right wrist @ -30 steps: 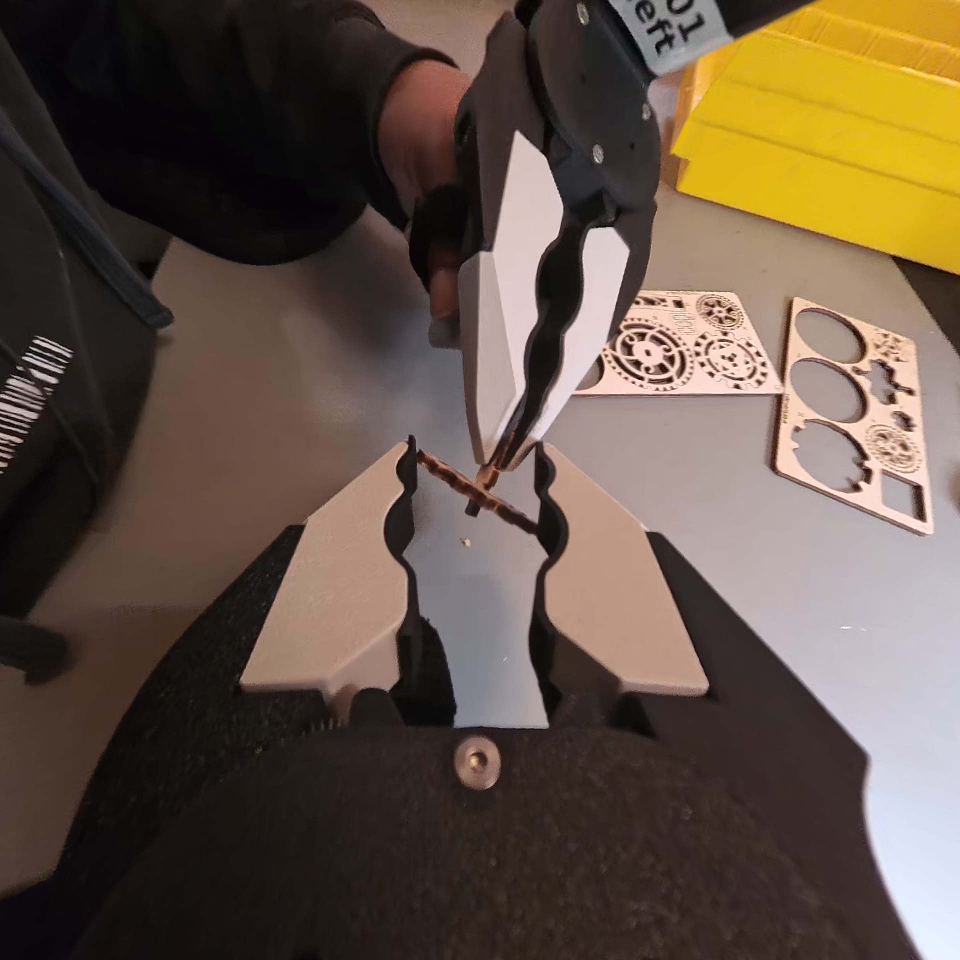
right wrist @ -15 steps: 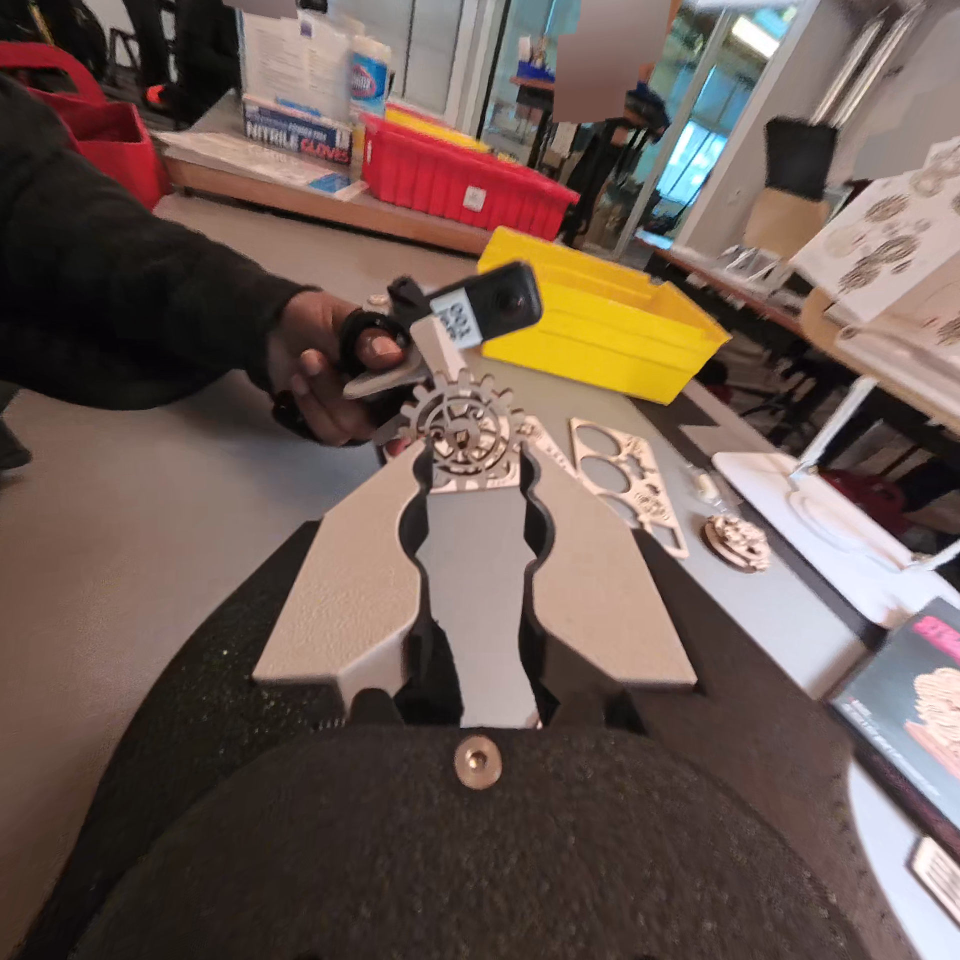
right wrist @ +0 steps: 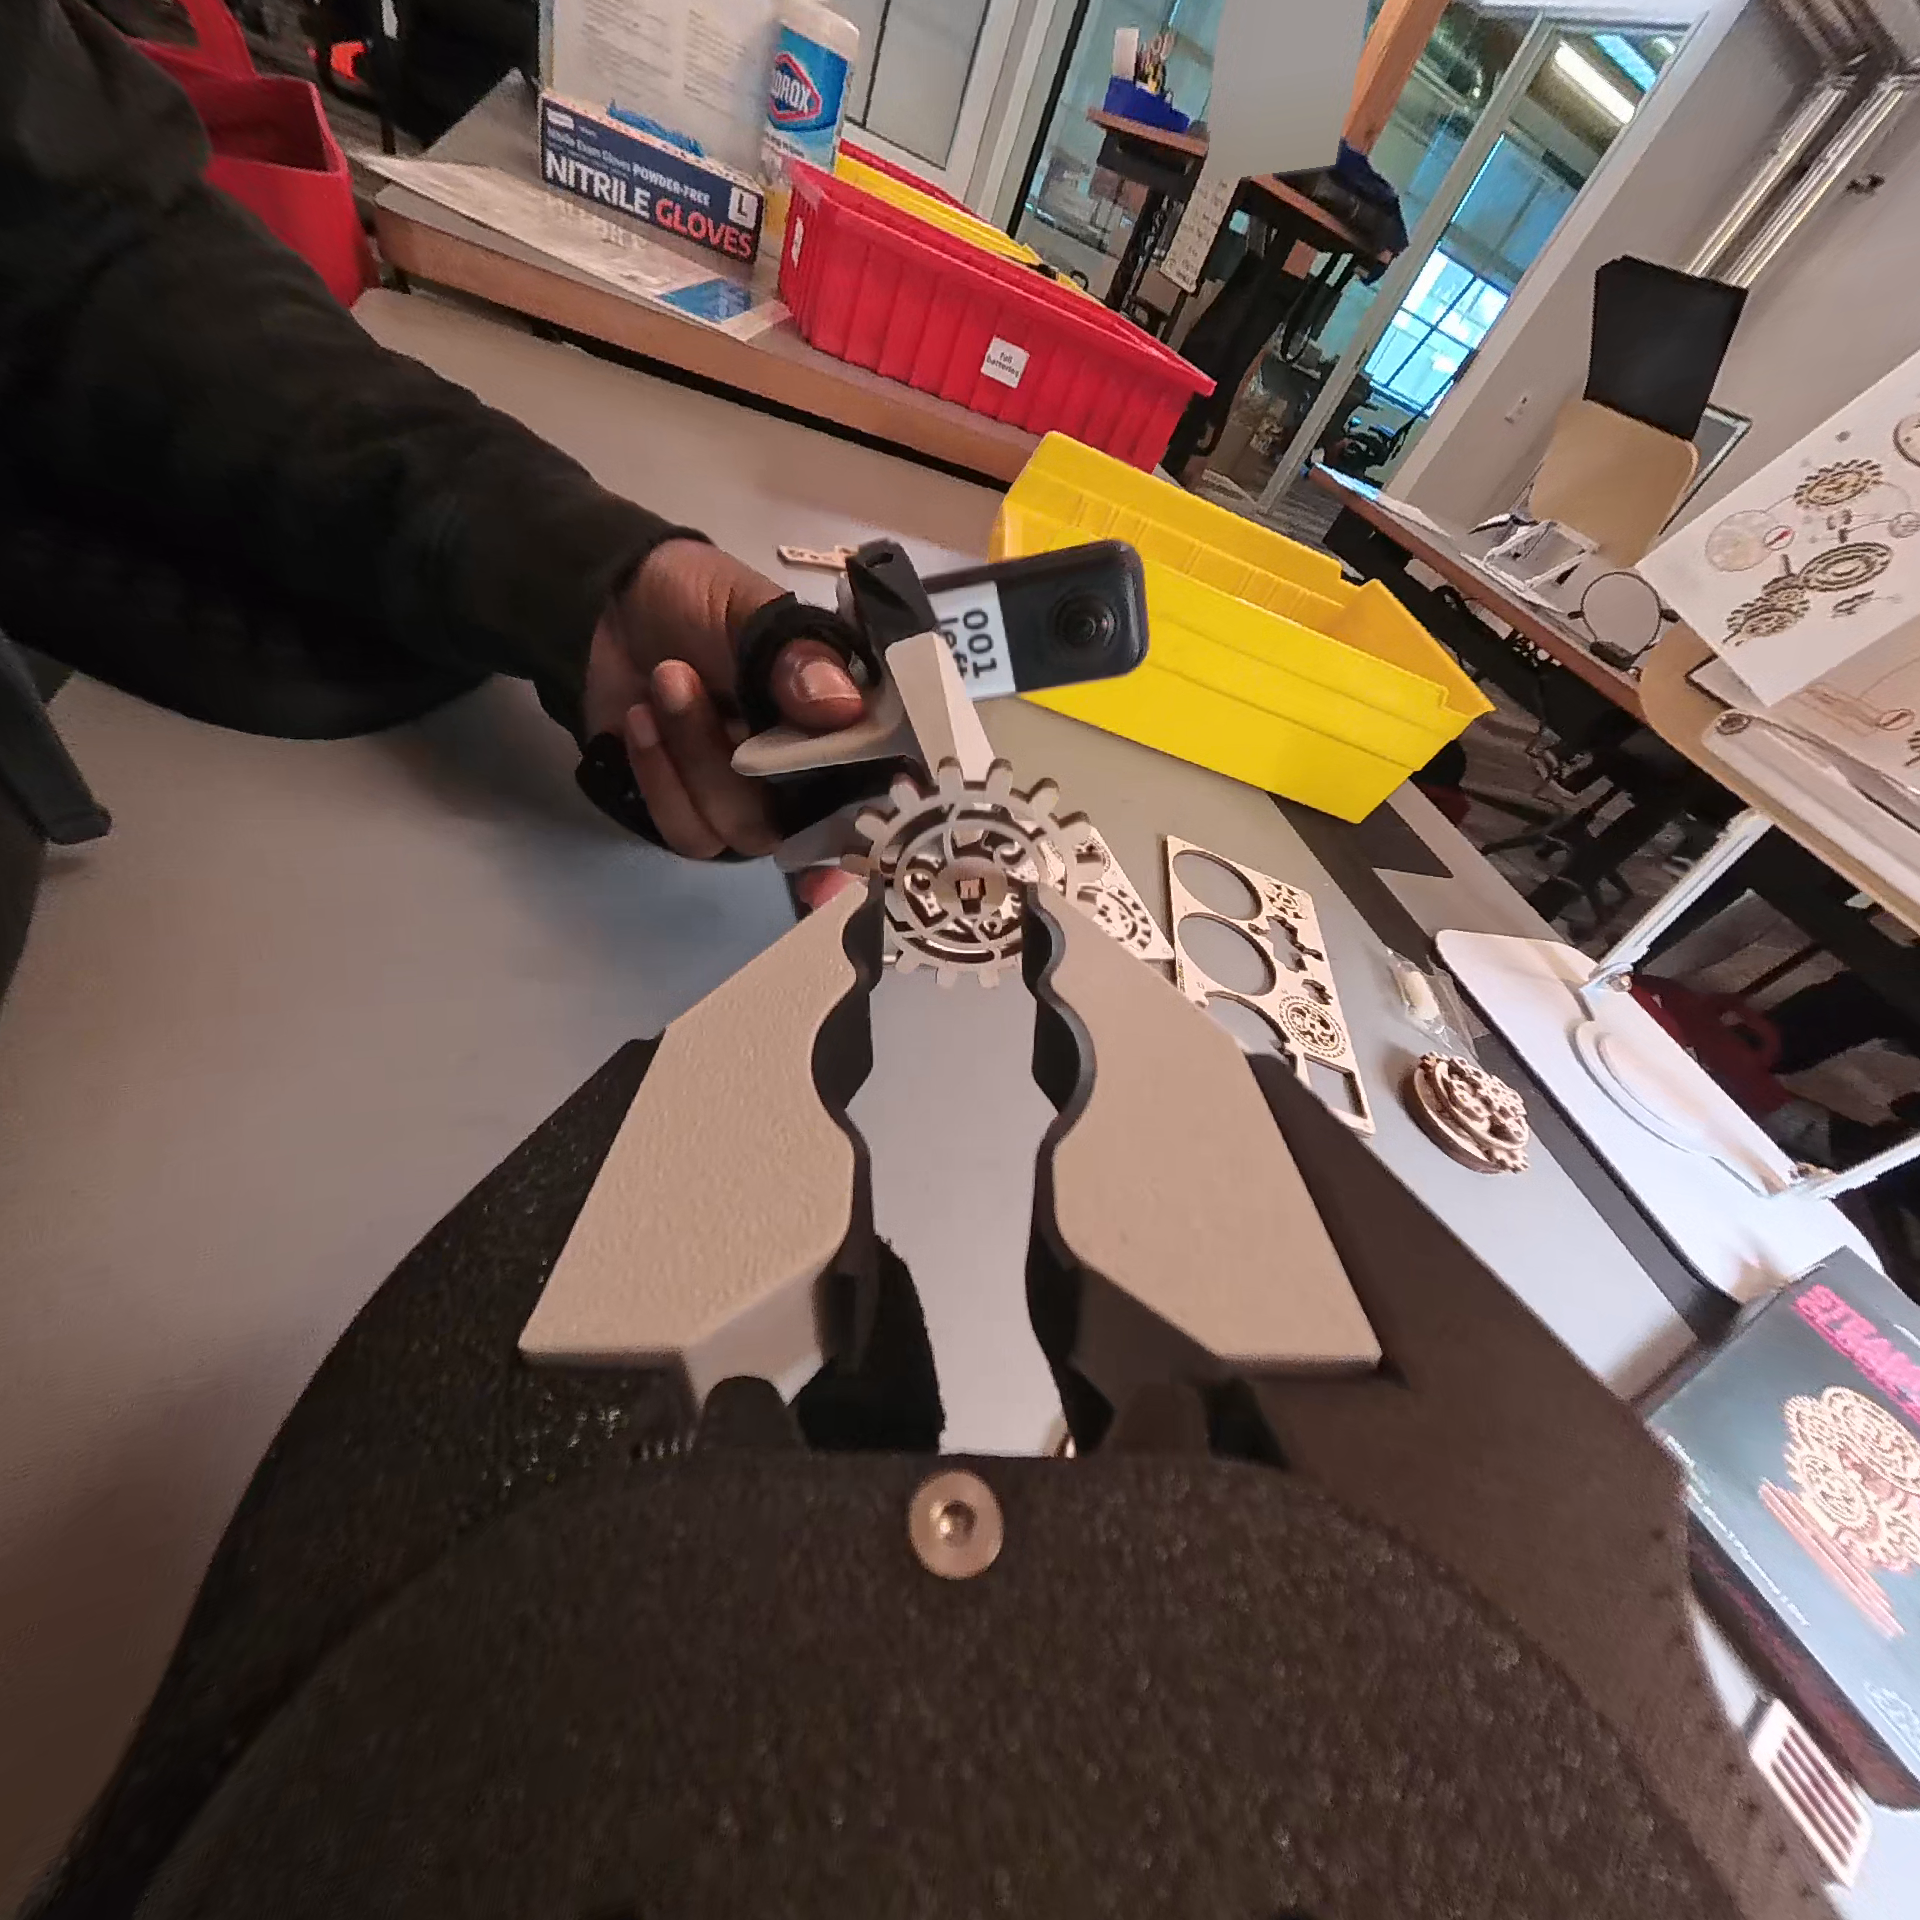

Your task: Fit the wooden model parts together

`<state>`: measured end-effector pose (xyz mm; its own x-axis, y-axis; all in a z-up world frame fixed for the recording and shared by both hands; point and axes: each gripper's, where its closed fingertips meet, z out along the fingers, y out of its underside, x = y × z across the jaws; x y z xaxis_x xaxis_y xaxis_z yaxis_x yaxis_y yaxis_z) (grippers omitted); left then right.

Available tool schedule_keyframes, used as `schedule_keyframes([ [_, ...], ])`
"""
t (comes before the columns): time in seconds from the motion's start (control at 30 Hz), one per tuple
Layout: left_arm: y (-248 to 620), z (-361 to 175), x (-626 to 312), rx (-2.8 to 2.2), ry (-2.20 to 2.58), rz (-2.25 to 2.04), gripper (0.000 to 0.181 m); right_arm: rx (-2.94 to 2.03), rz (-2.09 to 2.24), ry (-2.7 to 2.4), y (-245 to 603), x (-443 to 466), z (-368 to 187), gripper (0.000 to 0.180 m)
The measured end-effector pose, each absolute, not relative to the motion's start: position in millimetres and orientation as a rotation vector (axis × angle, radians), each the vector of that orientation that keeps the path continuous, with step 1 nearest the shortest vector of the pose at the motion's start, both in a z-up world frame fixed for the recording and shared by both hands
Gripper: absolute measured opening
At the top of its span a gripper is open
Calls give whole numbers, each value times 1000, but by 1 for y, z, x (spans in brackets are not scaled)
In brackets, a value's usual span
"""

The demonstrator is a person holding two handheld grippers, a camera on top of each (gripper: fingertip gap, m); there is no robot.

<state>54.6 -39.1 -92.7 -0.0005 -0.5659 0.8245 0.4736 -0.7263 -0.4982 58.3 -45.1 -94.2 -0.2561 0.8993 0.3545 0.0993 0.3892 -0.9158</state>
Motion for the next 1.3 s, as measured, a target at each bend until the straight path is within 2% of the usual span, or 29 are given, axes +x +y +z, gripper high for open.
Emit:
schedule_keyframes([
  [0.03, -38, -94, 54, -1572, 101, -1778, 1, -901, 991, -1649, -44, 58, -96, 23],
  [0.27, -36, -97, 53, -1679, 153, -1573, 1, -922, 1066, -1597, -40, 56, -99, 23],
  [0.47, -37, -107, 53, -1744, 136, -1580, 1, -789, 913, -1647, -41, 55, -110, 22],
  [0.93, -35, -120, 50, -1754, 90, -1655, 1, -807, 955, -1657, -41, 50, -122, 22],
  [1.17, -28, -107, 42, -1598, 86, -1709, 1, -940, 1139, -1567, -33, 45, -108, 26],
  [1.3, -30, -97, 45, -1536, 183, -1643, 1, -1052, 1337, -1483, -30, 49, -97, 20],
])
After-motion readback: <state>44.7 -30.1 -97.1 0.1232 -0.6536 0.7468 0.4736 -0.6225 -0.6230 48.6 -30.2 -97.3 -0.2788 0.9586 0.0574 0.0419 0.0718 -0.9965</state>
